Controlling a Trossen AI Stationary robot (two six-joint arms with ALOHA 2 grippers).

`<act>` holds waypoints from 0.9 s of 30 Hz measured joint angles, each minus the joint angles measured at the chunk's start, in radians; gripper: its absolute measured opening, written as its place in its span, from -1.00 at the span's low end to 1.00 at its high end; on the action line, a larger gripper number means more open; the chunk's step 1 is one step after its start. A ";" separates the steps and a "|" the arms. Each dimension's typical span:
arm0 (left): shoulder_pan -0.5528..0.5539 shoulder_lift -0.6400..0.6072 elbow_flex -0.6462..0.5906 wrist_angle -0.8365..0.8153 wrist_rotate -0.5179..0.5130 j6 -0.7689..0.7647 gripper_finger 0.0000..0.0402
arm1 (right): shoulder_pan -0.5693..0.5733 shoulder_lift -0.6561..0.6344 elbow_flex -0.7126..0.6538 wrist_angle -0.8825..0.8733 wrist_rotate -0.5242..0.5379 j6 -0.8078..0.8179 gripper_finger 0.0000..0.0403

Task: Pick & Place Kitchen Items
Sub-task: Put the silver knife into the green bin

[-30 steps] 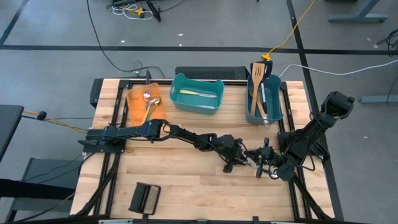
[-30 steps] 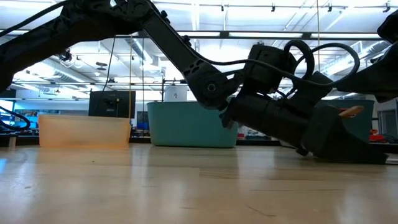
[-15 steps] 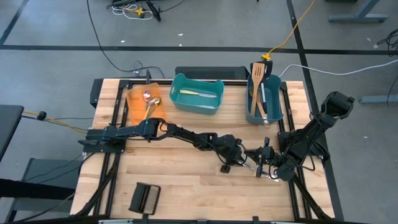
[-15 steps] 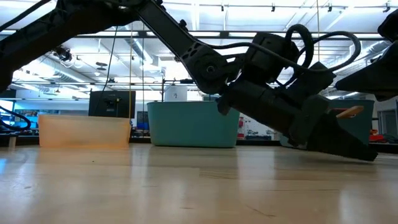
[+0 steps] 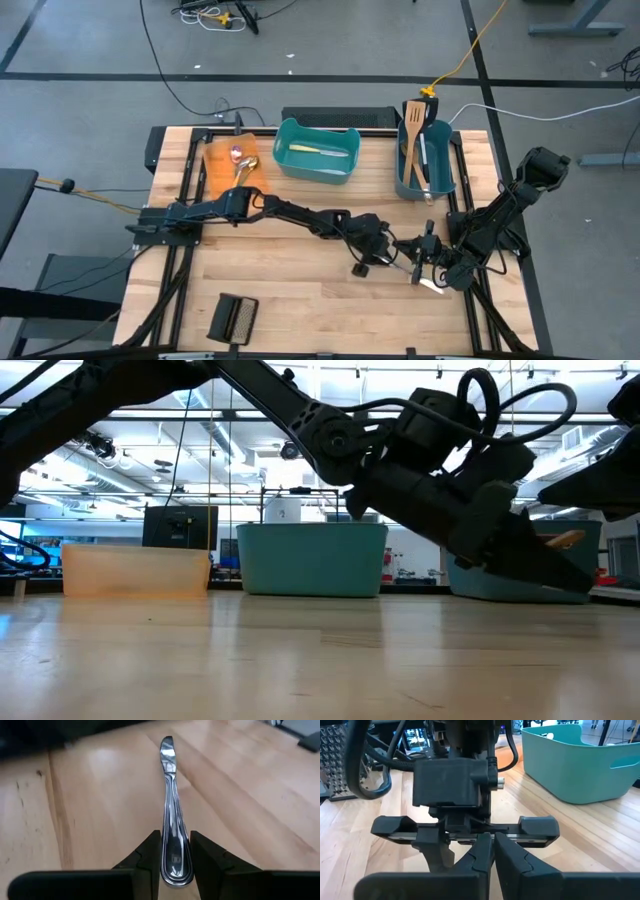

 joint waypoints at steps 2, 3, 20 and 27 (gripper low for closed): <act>0.003 -0.001 0.000 -0.026 0.002 0.003 -0.56 | 0.000 0.000 0.000 0.000 0.002 -0.001 -0.84; 0.003 -0.001 0.000 -0.031 0.005 0.003 -0.56 | 0.000 0.000 0.000 -0.001 0.002 -0.001 -0.84; 0.014 -0.143 -0.085 -0.109 0.020 0.046 -0.56 | 0.000 0.000 0.000 -0.024 0.002 -0.003 -0.84; 0.016 -0.252 -0.241 -0.097 0.011 0.045 -0.56 | 0.000 0.000 0.000 -0.031 0.003 -0.002 -0.84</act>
